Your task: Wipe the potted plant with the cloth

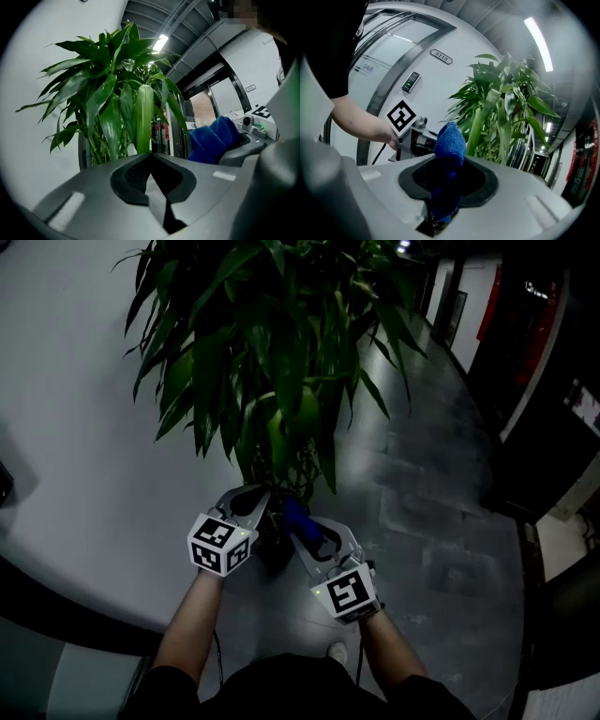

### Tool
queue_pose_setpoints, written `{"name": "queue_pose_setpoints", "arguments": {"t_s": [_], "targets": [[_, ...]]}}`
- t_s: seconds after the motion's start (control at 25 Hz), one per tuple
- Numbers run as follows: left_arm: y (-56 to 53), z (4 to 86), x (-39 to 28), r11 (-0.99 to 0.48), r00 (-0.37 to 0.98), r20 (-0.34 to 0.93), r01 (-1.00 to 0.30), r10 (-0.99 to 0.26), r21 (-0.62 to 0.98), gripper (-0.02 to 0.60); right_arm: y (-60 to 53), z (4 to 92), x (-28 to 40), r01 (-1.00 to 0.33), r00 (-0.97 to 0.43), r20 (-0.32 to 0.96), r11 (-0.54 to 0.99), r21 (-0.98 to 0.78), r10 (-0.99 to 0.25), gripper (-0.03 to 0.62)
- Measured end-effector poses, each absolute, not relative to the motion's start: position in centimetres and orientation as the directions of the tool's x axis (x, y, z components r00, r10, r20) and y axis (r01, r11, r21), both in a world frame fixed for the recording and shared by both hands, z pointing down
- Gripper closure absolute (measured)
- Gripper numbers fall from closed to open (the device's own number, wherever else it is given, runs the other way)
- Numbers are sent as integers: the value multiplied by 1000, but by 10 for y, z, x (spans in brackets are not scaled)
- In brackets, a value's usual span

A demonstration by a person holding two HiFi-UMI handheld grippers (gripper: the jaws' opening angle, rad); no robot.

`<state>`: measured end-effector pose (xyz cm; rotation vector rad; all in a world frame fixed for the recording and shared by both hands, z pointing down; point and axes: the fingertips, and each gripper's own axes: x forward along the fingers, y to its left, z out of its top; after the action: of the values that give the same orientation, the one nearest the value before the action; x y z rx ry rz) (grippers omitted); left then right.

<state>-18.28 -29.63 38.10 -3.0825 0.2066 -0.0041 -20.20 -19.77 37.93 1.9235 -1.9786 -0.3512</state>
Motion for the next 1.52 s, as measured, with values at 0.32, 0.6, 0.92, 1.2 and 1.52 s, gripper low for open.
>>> {"name": "queue_pose_setpoints", "arguments": {"t_s": [0.32,0.6,0.92,1.2,1.52], "targets": [[-278,366,-112,-948,949,-33,-315,-313,-47,575,-154,411,-90,-856,-123,228,220,469,-966,488],[-277,329,-109,-907,906,-76,-419,-416,-42,575,-156,350,-23,-817,-112,105,152,556,-988,488],[-297,282,-101,-921,913,-134,-390,-385,-13,575,-180,203,-82,-743,-199,-165,39,668,-966,488],[-288,260,-99,-937,931,-153,-344,-332,-57,575,-204,171,-116,-628,-163,-188,-45,777,-968,488],[-277,254,-97,-960,952,-168,-269,-255,-71,575,-225,205,-132,-554,-164,-95,12,832,-982,488]]}}
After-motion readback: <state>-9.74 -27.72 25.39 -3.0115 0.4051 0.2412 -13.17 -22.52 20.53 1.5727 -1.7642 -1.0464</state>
